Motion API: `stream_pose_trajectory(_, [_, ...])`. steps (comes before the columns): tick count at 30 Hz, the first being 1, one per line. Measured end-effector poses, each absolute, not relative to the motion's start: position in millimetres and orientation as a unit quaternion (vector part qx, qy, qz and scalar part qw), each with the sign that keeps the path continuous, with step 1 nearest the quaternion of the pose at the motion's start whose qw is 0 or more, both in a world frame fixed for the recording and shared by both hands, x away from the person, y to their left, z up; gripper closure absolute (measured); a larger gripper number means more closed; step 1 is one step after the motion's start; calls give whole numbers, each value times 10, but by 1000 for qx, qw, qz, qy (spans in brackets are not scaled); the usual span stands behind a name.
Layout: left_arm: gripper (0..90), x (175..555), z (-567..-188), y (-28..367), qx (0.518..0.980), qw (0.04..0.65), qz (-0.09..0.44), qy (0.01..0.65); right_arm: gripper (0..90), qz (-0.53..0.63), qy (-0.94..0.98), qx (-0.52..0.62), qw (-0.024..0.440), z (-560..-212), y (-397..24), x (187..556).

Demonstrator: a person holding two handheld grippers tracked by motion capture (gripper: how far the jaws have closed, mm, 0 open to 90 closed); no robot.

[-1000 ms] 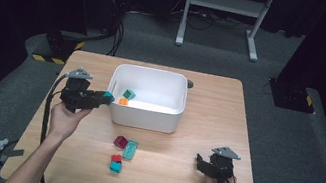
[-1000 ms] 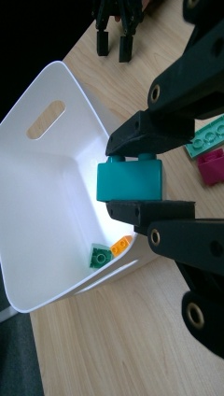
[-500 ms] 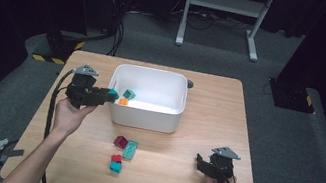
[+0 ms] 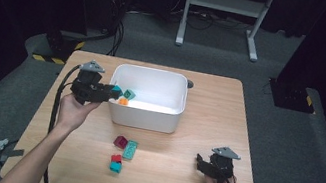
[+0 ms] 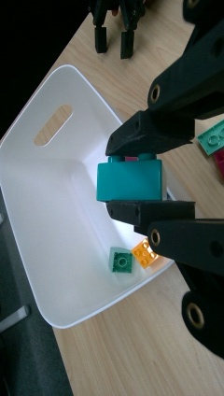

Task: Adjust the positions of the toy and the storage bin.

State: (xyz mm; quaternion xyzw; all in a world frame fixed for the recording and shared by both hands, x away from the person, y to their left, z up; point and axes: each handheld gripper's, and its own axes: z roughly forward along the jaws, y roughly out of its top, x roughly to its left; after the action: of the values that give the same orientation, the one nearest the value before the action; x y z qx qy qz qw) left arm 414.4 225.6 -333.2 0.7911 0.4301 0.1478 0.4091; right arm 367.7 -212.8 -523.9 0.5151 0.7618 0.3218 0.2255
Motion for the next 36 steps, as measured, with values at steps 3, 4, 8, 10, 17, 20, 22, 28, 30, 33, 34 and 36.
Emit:
stream_pose_trajectory(3, [675,4176,-3321,2237,793,407,149,429,258,322,762,515,225,-5239,-2128,3677])
stream_pose_trajectory(4, [675,4193,-3318,2224,794,405,150,428,258,322,762,515,225,-5239,-2128,3677])
stream_pose_trajectory(8, [674,4265,-3307,2162,798,400,153,424,258,322,762,515,225,-5239,-2128,3677])
stream_pose_trajectory(10, [674,4303,-3306,2137,800,397,155,421,258,322,762,515,225,-5239,-2128,3677])
stream_pose_trajectory(17, [673,4393,-3317,2056,803,395,155,418,258,322,762,515,225,-5239,-2128,3677])
stream_pose_trajectory(20, [673,4431,-3301,2016,805,396,154,413,258,322,762,515,225,-5239,-2128,3677])
stream_pose_trajectory(22, [673,4460,-3296,1998,807,396,155,410,258,322,762,515,225,-5239,-2128,3677])
stream_pose_trajectory(28, [672,4561,-3317,1918,810,391,151,410,257,322,762,515,225,-5239,-2128,3677])
stream_pose_trajectory(30, [672,4594,-3329,1892,809,391,149,413,258,322,762,515,225,-5239,-2127,3675])
stream_pose_trajectory(33, [671,4662,-3368,1846,811,386,147,415,257,322,762,514,225,-5239,-2128,3675])
stream_pose_trajectory(34, [670,4662,-3368,1846,811,386,147,415,257,322,762,514,225,-5239,-2128,3675])
stream_pose_trajectory(36, [670,4687,-3394,1826,812,384,145,416,258,322,762,514,225,-5239,-2128,3675])
